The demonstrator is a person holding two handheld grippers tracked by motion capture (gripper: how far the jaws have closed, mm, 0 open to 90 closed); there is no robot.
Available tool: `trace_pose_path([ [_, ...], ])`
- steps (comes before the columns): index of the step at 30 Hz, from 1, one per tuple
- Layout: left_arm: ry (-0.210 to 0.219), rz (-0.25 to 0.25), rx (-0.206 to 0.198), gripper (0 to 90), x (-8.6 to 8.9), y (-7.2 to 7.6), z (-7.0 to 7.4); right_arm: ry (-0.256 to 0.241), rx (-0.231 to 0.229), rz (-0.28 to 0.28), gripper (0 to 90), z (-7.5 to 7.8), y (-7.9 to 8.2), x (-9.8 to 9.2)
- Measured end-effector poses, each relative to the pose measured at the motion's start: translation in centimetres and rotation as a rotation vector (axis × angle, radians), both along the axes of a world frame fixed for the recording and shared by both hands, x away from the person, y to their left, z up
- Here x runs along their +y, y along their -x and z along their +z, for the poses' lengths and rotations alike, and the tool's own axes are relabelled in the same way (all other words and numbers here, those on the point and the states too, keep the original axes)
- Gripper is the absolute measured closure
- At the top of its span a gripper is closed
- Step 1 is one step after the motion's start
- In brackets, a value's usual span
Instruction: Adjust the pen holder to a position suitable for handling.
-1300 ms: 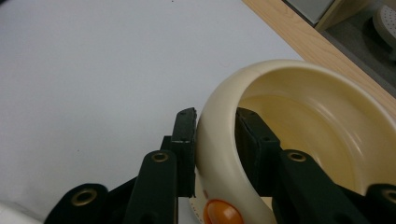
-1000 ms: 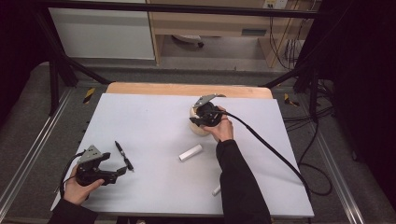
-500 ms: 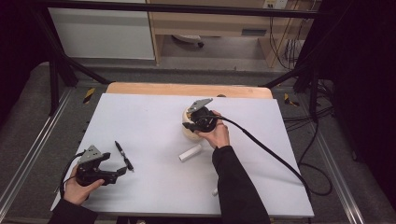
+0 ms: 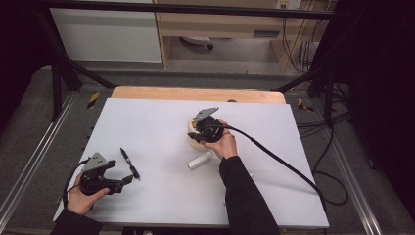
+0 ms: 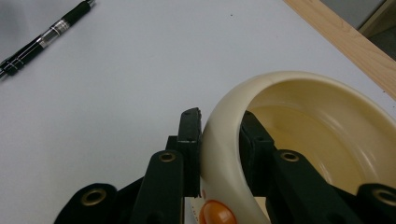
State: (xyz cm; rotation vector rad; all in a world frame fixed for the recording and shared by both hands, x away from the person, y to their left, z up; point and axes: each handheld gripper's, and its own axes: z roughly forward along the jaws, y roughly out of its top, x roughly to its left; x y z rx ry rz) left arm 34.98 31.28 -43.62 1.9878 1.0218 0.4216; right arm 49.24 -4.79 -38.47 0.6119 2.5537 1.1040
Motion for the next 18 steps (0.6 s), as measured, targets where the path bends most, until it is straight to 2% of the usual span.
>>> trace_pose_path([
  [12,0.000,0.000,0.000,7.0,-0.01,0.01,0.01,0.001,0.006,0.005,74.0,-0.11,0.09,0.06],
  [18,0.000,0.000,0.000,7.0,-0.01,0.02,0.02,-0.030,0.007,-0.016,64.9,0.50,0.33,-0.09],
])
